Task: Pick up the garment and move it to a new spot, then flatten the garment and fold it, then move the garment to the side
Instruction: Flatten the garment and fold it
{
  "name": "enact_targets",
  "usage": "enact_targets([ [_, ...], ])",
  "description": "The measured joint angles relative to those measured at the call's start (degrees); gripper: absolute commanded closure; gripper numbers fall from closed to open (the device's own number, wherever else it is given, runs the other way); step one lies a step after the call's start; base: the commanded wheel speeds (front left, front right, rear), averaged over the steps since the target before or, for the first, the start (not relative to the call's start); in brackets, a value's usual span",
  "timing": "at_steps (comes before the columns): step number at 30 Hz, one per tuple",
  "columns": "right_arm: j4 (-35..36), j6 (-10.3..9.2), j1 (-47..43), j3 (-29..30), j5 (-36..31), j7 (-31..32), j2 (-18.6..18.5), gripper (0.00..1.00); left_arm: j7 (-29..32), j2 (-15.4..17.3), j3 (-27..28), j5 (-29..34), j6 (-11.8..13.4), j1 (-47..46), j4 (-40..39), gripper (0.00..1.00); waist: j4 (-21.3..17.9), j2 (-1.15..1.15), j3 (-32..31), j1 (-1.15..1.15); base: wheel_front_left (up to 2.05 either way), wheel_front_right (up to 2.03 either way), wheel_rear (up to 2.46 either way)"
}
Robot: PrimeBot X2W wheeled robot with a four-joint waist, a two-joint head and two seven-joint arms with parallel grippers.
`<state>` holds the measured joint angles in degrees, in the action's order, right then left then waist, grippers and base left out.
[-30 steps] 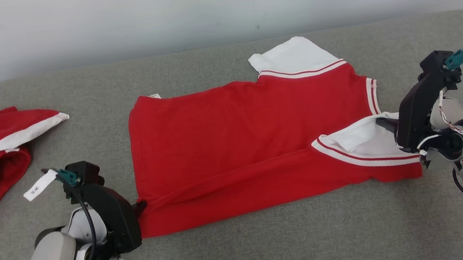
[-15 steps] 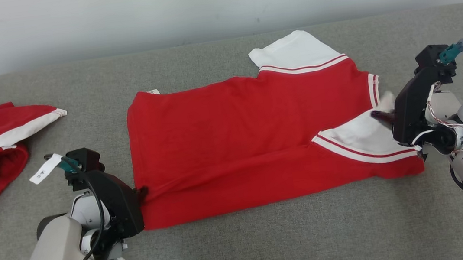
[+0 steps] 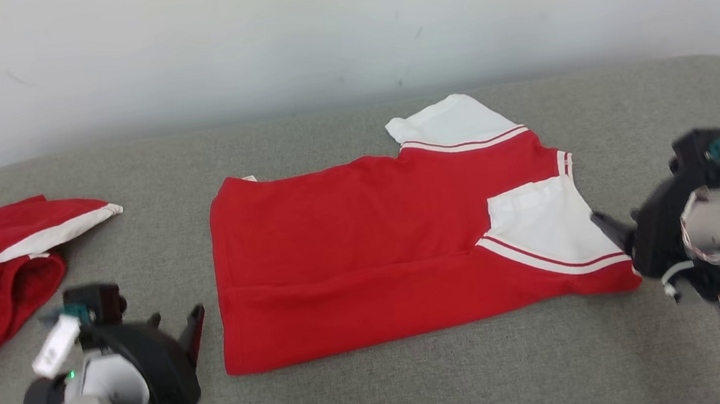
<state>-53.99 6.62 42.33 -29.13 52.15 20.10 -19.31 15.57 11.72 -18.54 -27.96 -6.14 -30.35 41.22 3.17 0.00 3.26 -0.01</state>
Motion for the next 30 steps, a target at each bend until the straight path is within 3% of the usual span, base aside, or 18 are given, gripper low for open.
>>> enact_targets([
  [6,2.12,0.22,-7.89,-0.64,-0.97,-5.99,-2.71,0.0,-9.59,-0.09,-0.71,3.19,3.18,8.9,-8.2,0.0,-0.43,-0.01,-1.89,0.0,0.0,0.0,0.0],
  [14,6.14,0.44,-11.11,-0.75,-1.96,-12.35,-3.38,0.0,-16.53,-1.78,-1.03,3.38,4.88,16.8,-14.08,0.0,-1.15,0.0,-1.52,0.0,0.0,0.0,0.0],
  [30,4.24,0.44,-11.04,-1.77,-3.37,-15.57,-1.54,0.0,-16.91,-4.81,-2.5,4.46,5.81,11.93,-6.84,0.0,-1.82,0.0,3.27,0.01,0.0,0.0,0.0],
])
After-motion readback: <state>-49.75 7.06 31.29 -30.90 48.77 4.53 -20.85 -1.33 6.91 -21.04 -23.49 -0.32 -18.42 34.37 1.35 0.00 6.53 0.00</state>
